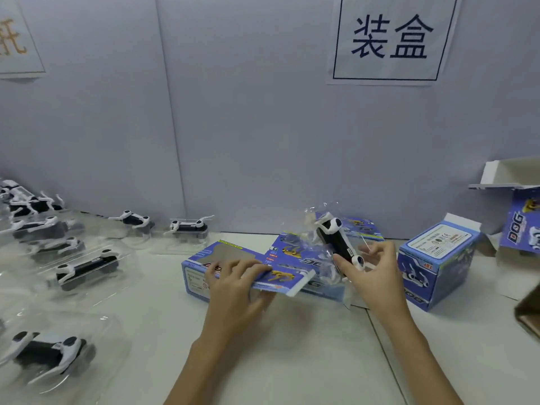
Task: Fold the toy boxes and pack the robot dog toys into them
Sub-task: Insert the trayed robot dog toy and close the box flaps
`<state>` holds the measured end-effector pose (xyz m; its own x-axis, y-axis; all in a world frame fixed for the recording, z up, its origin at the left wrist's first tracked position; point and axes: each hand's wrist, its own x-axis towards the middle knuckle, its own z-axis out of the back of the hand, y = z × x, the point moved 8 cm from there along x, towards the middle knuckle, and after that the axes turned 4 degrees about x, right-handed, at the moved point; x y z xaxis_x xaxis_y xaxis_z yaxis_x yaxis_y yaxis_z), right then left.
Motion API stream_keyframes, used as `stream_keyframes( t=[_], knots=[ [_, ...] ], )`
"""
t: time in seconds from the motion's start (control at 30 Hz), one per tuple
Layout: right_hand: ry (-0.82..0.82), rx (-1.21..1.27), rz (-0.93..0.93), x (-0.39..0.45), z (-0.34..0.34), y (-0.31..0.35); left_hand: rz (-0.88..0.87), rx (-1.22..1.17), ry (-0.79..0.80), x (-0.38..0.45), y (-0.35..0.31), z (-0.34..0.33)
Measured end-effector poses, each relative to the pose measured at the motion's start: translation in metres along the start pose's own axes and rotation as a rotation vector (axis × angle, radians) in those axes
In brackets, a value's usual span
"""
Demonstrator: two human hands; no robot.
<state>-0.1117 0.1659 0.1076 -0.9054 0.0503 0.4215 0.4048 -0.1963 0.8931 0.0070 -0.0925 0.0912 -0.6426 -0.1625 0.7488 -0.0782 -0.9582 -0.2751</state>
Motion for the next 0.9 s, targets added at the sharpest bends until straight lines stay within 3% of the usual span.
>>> stream_keyframes(
  t=[0.13, 0.27, 0.4, 0.5, 0.57, 0.77, 0.9],
  knots=[
    [0.024, 0.057, -0.011, 0.0, 0.003, -0.005, 0.173, -0.13, -0.185, 0.0, 0.013, 0.018],
    [0.061, 0.239, -0.163, 0.002, 0.004, -0.013, 0.291, -0.336, -0.286, 0.002, 0.03, 0.026],
    [0.384, 0.492, -0.279, -0.01, -0.018, -0.002, 0.382, -0.481, -0.33, 0.002, 0.038, 0.031],
    [0.671, 0.485, -0.258, -0.026, -0.036, 0.008, 0.469, -0.516, -0.332, 0.002, 0.041, 0.034],
    [0.779, 0.44, -0.266, -0.037, -0.047, 0.006, 0.529, -0.568, -0.334, 0.0, 0.045, 0.033],
    [0.809, 0.375, -0.302, -0.042, -0.053, 0.001, 0.556, -0.6, -0.313, -0.001, 0.05, 0.032],
    [0.798, 0.499, -0.341, -0.039, -0.046, -0.002, 0.546, -0.622, -0.31, -0.001, 0.047, 0.033]
  ],
)
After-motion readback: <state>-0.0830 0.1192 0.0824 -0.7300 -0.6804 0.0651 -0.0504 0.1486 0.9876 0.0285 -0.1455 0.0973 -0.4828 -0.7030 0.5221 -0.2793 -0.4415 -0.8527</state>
